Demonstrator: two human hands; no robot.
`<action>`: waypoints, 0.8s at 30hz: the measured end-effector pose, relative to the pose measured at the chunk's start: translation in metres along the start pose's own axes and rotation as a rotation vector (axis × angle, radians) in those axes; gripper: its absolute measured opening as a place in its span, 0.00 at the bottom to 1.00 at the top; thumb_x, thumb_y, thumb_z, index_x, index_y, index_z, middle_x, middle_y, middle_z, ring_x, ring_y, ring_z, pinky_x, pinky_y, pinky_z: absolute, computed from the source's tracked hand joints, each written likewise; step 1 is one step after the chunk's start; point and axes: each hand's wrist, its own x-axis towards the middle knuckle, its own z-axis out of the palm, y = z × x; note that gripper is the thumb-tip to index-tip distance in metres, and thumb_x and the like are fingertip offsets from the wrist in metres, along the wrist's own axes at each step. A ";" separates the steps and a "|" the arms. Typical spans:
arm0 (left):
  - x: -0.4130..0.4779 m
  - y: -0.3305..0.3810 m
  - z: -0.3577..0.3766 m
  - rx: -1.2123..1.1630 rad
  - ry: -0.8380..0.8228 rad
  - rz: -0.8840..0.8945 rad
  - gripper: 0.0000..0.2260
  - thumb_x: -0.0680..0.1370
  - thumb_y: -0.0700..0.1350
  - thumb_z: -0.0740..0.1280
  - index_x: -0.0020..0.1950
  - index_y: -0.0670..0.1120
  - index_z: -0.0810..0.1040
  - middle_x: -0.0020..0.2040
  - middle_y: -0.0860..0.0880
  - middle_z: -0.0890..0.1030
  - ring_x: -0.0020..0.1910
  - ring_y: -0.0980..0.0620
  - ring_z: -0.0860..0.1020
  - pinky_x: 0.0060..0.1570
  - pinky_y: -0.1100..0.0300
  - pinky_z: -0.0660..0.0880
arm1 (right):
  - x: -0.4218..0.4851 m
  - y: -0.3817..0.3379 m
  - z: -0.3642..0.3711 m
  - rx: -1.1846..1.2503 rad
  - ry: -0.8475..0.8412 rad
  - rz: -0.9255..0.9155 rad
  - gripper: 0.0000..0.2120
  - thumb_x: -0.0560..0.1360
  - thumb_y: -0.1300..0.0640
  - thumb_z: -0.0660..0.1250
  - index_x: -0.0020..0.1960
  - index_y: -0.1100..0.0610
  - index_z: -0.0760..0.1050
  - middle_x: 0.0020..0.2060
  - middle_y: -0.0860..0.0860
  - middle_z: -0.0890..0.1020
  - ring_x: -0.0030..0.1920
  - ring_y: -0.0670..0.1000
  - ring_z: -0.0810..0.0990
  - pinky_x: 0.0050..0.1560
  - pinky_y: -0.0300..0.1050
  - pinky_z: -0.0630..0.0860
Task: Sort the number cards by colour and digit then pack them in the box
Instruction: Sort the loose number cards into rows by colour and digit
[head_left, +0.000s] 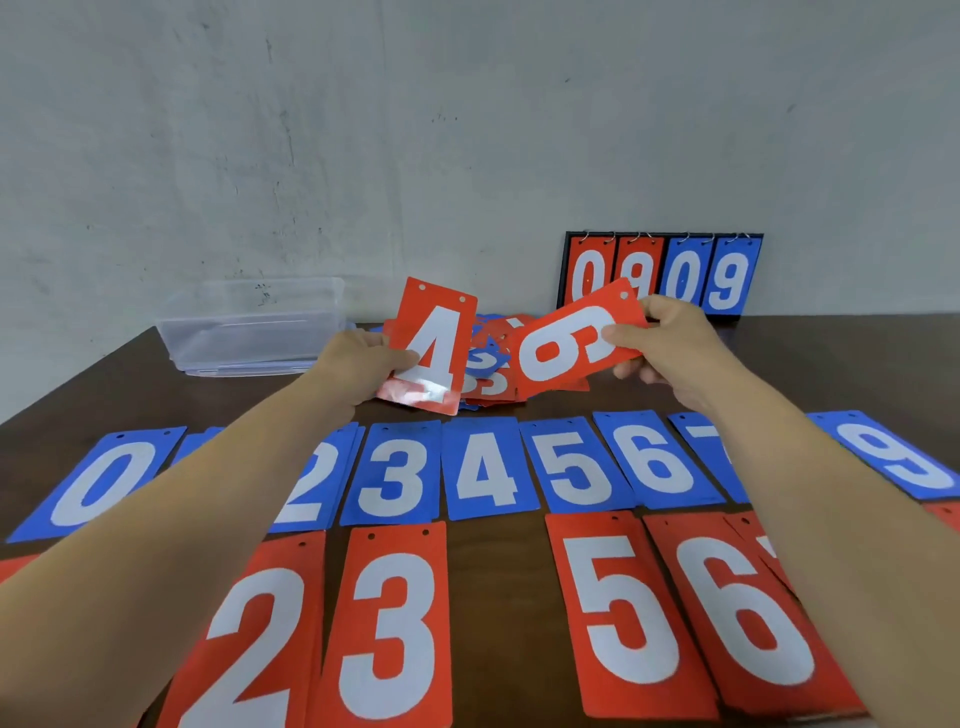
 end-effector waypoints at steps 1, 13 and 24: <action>-0.005 0.001 0.001 0.002 -0.006 0.003 0.10 0.77 0.42 0.69 0.58 0.42 0.79 0.50 0.46 0.81 0.40 0.55 0.79 0.36 0.65 0.73 | -0.002 0.000 -0.005 0.013 -0.012 0.001 0.09 0.76 0.60 0.69 0.55 0.54 0.73 0.43 0.50 0.82 0.28 0.44 0.80 0.26 0.34 0.73; -0.078 0.005 0.031 0.002 -0.029 -0.099 0.09 0.75 0.40 0.70 0.53 0.38 0.80 0.51 0.43 0.84 0.52 0.44 0.82 0.59 0.48 0.77 | -0.044 0.027 -0.074 0.131 -0.024 0.004 0.01 0.74 0.62 0.70 0.46 0.58 0.80 0.42 0.51 0.85 0.38 0.45 0.80 0.34 0.38 0.71; -0.194 -0.024 0.062 0.275 0.186 -0.172 0.24 0.76 0.48 0.71 0.71 0.48 0.71 0.64 0.46 0.78 0.56 0.46 0.79 0.52 0.55 0.77 | -0.104 0.044 -0.105 0.135 -0.120 -0.043 0.08 0.75 0.64 0.69 0.51 0.54 0.80 0.37 0.50 0.84 0.32 0.46 0.78 0.28 0.35 0.72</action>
